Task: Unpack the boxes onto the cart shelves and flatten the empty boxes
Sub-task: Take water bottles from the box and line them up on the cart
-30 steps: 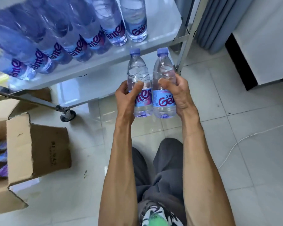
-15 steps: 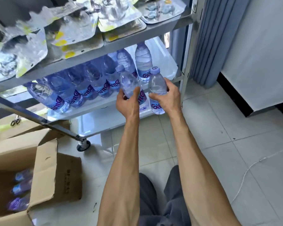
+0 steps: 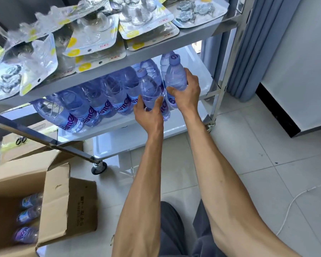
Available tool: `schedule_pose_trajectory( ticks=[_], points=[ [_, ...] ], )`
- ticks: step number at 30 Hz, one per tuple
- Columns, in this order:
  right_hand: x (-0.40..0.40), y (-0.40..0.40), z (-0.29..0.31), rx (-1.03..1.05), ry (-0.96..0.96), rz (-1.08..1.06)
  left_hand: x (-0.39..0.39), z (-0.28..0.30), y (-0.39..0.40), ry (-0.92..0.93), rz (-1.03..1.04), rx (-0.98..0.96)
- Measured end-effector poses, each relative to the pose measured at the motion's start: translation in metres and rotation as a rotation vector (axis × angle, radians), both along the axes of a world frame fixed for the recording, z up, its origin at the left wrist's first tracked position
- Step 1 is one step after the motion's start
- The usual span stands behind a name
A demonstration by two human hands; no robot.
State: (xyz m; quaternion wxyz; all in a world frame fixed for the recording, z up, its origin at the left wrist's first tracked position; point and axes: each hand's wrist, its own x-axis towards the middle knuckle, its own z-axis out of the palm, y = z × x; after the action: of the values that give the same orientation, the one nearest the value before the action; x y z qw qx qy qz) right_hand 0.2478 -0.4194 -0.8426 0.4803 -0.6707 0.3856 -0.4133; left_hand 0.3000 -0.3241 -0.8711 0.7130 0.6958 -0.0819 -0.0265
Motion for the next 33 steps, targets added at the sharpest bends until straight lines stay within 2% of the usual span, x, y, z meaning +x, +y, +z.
schedule_pose_trajectory(
  ticks=[7, 24, 28, 33],
  points=[
    [0.015, -0.011, -0.004, -0.056, -0.004, 0.053, 0.000, -0.004, 0.002, -0.006, 0.003, -0.023],
    [0.044, -0.030, -0.008, -0.018, 0.036, 0.063, -0.010, -0.023, -0.001, 0.006, 0.030, 0.036],
    [0.046, -0.031, -0.014, -0.002, -0.053, 0.053, -0.011, -0.021, -0.002, 0.006, 0.034, 0.040],
    [0.041, -0.037, -0.029, 0.061, -0.053, 0.102, -0.014, -0.021, -0.003, 0.005, 0.057, 0.030]
  ],
)
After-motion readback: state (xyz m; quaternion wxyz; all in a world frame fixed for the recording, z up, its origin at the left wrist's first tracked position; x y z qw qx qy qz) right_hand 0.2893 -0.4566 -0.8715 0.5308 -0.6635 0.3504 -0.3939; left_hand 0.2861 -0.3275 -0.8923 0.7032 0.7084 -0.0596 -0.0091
